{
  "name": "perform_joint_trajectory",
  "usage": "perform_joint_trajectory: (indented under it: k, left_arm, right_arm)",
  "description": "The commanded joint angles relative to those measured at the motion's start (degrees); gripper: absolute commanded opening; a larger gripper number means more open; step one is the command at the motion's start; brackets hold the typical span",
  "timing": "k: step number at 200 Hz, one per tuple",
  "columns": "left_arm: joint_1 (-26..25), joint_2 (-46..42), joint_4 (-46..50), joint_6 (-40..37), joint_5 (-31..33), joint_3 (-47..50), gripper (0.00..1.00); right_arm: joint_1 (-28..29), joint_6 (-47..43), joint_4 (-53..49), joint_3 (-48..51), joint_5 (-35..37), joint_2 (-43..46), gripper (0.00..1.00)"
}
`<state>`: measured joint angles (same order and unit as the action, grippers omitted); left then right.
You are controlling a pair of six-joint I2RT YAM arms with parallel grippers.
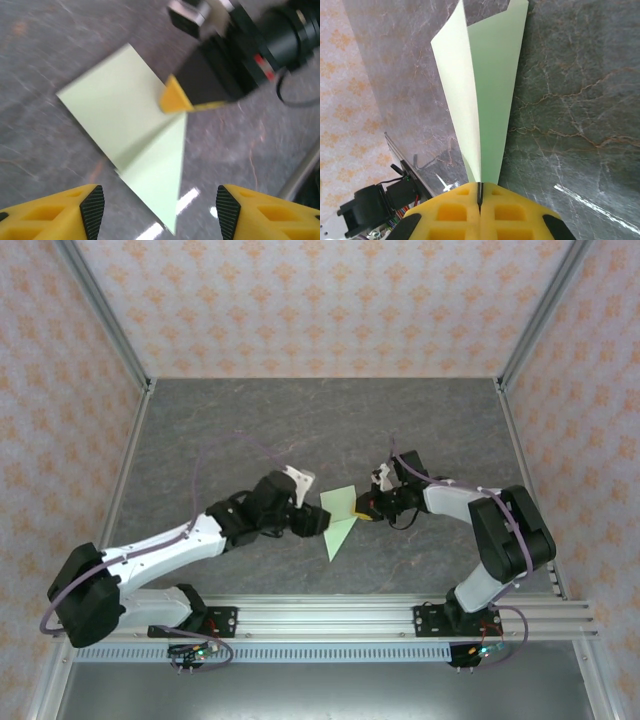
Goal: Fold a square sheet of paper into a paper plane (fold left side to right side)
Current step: Fold the wing for the fifth time at the center of the table.
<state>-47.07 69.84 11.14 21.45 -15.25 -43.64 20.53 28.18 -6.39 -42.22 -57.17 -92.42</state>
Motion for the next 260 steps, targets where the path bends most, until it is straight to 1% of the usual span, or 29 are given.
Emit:
perform_joint_trajectory:
  k: [1, 11, 37, 55, 81, 113, 120, 174, 205, 243, 247, 260]
  left_arm:
    - [-4.7, 0.7, 5.7, 0.3, 9.8, 1.5, 0.63]
    - [-6.9, 2.2, 4.8, 1.3, 10.6, 1.2, 0.63]
    - [-11.6, 9.3, 2.8, 4.5, 13.1, -2.0, 0.63]
    - [-14.1, 15.2, 4.5, 6.0, 15.9, -6.2, 0.63]
    - [-16.5, 22.5, 8.8, 7.4, 21.1, -12.3, 0.63]
    - [-17.6, 28.8, 12.5, 8.9, 24.6, -17.4, 0.62]
    - [-17.7, 30.0, 13.3, 10.8, 25.3, -18.3, 0.61]
    - [-18.2, 36.1, 20.5, 13.7, 30.1, -24.3, 0.49]
    - [-18.4, 38.2, 22.3, 13.9, 30.6, -26.3, 0.42]
    - [-18.5, 39.2, 23.3, 14.0, 30.7, -27.8, 0.37]
    - [-18.5, 40.8, 23.4, 14.0, 30.6, -27.9, 0.36]
    - [-18.5, 41.3, 23.6, 14.1, 30.6, -28.2, 0.34]
  right_arm:
    - [0.4, 3.8, -1.3, -1.8, 2.6, -0.3, 0.00]
    - [0.4, 4.2, -2.1, -1.9, 3.1, -0.1, 0.00]
    - [0.7, 4.8, -3.2, -2.2, 3.7, 0.2, 0.00]
    - [1.0, 5.3, -3.6, -2.1, 4.3, 0.4, 0.00]
    - [1.1, 5.9, -3.9, -2.2, 4.8, 0.6, 0.00]
    - [1.1, 5.8, -4.6, -2.3, 5.2, 0.6, 0.00]
    - [1.1, 5.7, -4.7, -2.3, 5.3, 0.6, 0.00]
    - [1.2, 5.7, -4.9, -2.6, 5.5, -0.1, 0.00]
    - [1.2, 5.5, -5.3, -2.8, 5.7, -0.5, 0.00]
    - [1.2, 5.1, -5.6, -3.1, 5.8, -1.0, 0.00]
    - [1.2, 5.0, -5.7, -3.1, 5.9, -1.0, 0.00]
    - [1.2, 5.0, -5.8, -3.1, 6.0, -1.2, 0.00]
